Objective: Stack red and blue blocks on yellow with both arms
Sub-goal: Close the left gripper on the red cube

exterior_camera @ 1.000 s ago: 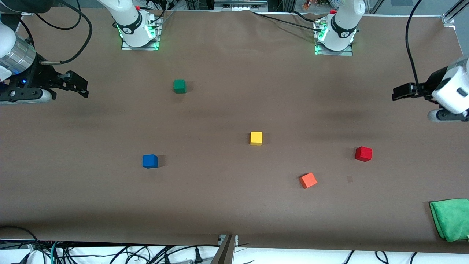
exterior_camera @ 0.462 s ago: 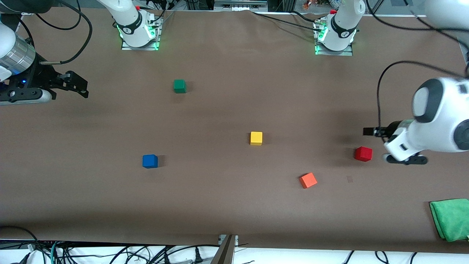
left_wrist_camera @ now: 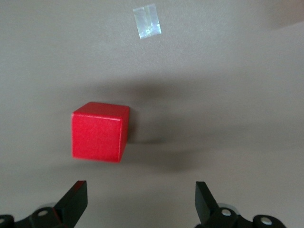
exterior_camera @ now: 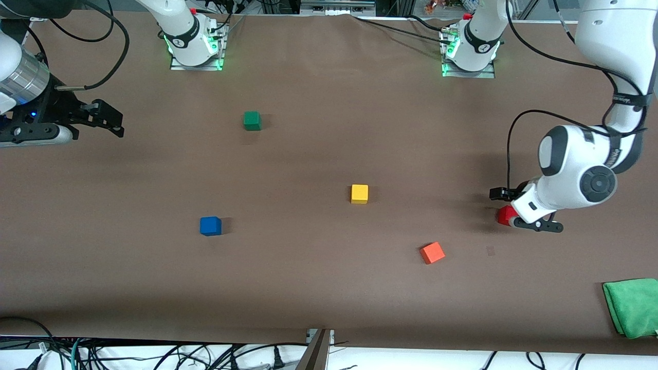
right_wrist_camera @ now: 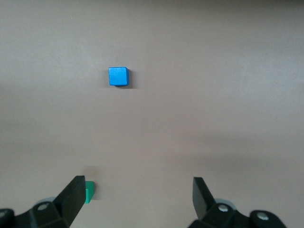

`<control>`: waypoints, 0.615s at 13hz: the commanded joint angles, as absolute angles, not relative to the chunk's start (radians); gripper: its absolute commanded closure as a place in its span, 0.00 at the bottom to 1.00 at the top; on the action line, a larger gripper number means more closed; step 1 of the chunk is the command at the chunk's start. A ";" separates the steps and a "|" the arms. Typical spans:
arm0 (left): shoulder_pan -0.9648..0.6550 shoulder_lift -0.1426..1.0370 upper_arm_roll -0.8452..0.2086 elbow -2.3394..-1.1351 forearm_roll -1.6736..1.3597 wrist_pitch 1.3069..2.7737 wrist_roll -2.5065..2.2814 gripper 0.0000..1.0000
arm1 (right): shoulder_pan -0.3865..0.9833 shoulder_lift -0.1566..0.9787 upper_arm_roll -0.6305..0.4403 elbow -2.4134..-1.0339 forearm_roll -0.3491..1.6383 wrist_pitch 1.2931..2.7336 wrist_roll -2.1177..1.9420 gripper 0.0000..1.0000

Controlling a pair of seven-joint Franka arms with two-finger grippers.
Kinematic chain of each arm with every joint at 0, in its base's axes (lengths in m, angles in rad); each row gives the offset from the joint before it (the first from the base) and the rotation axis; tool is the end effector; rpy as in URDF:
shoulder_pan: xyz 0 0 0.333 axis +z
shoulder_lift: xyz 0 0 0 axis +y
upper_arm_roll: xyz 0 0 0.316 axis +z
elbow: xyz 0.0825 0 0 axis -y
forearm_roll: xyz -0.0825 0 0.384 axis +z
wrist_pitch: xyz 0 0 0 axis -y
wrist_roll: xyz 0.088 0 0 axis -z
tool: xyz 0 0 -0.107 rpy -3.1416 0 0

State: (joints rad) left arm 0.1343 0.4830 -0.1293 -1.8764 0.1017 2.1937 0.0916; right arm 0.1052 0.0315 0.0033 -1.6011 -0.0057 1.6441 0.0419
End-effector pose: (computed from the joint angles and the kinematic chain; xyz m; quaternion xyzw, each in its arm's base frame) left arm 0.6185 0.0103 0.2424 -0.9942 0.0711 0.0803 0.0044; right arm 0.5667 0.0611 0.5989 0.9994 0.0335 0.0059 0.0024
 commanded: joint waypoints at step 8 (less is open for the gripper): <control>0.181 0.523 -0.135 -1.959 0.311 2.497 0.114 0.00 | 0.097 0.038 0.015 -1.580 -0.012 1.643 0.054 0.01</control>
